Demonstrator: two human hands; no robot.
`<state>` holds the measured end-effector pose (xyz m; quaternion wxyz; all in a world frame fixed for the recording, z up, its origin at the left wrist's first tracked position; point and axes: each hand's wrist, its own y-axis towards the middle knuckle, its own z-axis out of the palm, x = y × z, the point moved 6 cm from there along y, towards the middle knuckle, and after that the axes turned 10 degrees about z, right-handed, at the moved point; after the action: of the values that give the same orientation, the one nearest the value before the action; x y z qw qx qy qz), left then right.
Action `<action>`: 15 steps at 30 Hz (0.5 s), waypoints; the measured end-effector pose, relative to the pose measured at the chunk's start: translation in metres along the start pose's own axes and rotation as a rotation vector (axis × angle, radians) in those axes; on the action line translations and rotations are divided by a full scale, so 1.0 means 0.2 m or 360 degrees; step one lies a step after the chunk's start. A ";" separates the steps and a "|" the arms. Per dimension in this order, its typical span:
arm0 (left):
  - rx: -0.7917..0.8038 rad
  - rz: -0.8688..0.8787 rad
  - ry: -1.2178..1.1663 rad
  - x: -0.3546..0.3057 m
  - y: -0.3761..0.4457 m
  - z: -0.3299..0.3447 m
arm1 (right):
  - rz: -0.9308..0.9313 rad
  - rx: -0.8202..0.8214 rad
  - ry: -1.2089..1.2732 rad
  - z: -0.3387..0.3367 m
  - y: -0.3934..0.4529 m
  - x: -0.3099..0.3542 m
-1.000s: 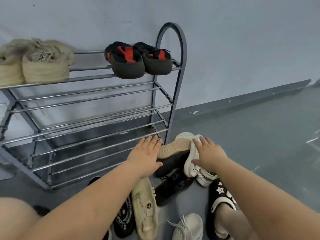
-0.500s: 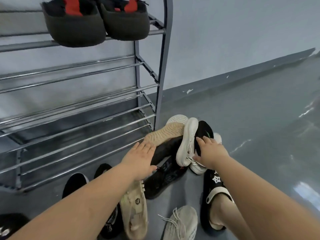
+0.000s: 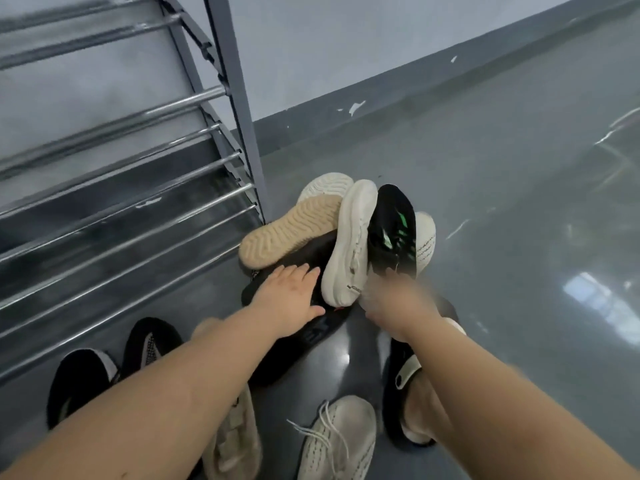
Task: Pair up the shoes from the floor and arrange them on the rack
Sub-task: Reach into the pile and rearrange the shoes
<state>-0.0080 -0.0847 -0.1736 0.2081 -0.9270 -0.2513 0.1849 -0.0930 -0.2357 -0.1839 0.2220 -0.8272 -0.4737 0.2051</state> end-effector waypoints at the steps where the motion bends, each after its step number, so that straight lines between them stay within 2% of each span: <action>1: -0.0025 -0.0016 -0.0070 -0.01 0.04 0.02 | -0.0019 0.0008 0.0002 0.02 0.01 -0.01; 4: -0.0069 -0.0154 -0.0499 -0.04 0.14 0.09 | -0.0071 0.0009 0.0046 0.06 0.04 -0.03; 7: -0.0192 -0.0485 -0.1044 -0.04 0.21 0.16 | -0.0113 0.0007 0.0109 0.07 0.06 -0.03; 9: -0.0248 -0.0659 -0.1226 -0.03 0.24 0.19 | -0.0121 -0.0016 0.0180 0.06 0.07 -0.04; 13: -0.0239 -0.0643 -0.1168 -0.03 0.25 0.21 | -0.0100 -0.0082 0.0292 0.02 0.07 -0.04; 15: -0.0318 -0.0566 -0.1405 -0.04 0.23 0.19 | -0.0060 -0.0076 0.0347 0.02 0.06 -0.04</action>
<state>-0.0126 -0.1142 -0.2267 0.0198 -0.7181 -0.4867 0.4971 -0.0910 -0.2464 -0.1928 0.2563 -0.8405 -0.4671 0.0984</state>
